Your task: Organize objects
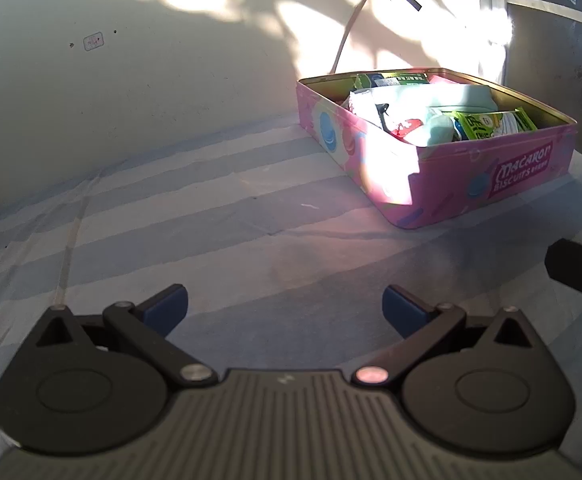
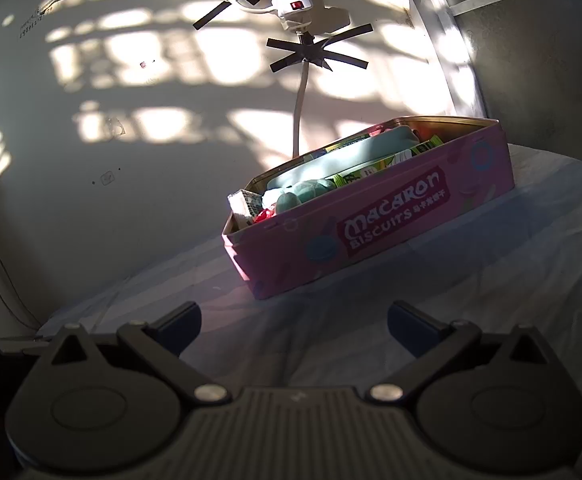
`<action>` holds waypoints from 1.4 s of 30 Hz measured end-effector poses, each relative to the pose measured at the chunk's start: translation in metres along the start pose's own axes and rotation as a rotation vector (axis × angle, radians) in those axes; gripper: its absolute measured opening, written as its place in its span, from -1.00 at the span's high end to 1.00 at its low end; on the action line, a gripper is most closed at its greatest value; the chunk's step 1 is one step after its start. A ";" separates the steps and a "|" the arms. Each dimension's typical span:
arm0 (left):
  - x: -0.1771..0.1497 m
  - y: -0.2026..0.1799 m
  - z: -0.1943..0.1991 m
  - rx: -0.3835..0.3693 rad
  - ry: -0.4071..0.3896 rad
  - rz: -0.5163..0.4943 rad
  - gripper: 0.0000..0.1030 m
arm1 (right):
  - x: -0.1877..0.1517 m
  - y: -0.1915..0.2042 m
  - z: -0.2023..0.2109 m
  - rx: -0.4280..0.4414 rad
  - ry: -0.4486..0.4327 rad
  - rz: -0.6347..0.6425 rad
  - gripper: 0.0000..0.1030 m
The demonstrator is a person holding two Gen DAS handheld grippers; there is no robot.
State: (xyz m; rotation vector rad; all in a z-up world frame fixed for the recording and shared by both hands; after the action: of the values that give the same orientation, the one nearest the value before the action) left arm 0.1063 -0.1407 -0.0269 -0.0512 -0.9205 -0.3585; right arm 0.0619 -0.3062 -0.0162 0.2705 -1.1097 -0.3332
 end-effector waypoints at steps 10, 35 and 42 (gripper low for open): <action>-0.002 -0.002 0.002 -0.010 0.014 -0.011 -1.00 | 0.001 -0.002 -0.001 0.002 0.001 -0.004 -1.00; -0.013 -0.013 0.001 -0.007 0.072 -0.045 -1.00 | -0.005 -0.007 -0.001 -0.017 0.004 -0.036 -1.00; -0.015 -0.014 -0.001 -0.002 0.093 -0.053 -1.00 | -0.006 -0.008 -0.001 -0.017 0.007 -0.039 -1.00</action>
State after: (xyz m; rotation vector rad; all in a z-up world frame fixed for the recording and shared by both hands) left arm 0.0940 -0.1501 -0.0410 -0.0116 -0.8307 -0.4072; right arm 0.0593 -0.3107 -0.0249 0.2777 -1.0957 -0.3759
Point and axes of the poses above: each gripper's, at about its wrist camera, not at the fingertips, and z roughly against the way its jaws point, y to its left, x to its top, the point moved 7 cm from there along -z, roughly the way its jaws point, and after that the axes turned 2 degrees about z, right-handed, at the moved point
